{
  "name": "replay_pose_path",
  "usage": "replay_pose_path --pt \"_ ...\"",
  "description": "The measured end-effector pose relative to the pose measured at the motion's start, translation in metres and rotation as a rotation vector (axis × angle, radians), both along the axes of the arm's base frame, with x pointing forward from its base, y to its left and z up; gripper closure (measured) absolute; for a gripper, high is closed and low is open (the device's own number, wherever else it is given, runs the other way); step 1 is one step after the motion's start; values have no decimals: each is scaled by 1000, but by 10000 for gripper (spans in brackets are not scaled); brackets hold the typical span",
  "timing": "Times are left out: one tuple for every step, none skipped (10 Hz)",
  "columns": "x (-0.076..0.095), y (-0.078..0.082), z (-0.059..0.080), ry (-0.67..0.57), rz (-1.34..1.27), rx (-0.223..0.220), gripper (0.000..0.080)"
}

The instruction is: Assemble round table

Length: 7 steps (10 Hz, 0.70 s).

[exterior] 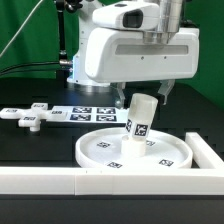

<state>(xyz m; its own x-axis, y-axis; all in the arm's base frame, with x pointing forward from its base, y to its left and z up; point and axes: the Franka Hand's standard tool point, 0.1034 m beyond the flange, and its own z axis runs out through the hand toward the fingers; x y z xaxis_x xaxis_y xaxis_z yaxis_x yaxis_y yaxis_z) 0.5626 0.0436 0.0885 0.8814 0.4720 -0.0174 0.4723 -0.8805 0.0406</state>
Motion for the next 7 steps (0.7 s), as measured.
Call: replay_pose_path --pt "1 -1 -1 2 7 0 150" --pt "1 -2 -1 3 7 0 290" --pt "1 -1 -1 2 7 0 395" --pt "1 -1 -1 2 7 0 395" --pt "1 -1 -1 2 -2 1 395" --pt "1 -1 -1 1 -16 1 395" --pt "1 -1 -1 1 -13 1 395"
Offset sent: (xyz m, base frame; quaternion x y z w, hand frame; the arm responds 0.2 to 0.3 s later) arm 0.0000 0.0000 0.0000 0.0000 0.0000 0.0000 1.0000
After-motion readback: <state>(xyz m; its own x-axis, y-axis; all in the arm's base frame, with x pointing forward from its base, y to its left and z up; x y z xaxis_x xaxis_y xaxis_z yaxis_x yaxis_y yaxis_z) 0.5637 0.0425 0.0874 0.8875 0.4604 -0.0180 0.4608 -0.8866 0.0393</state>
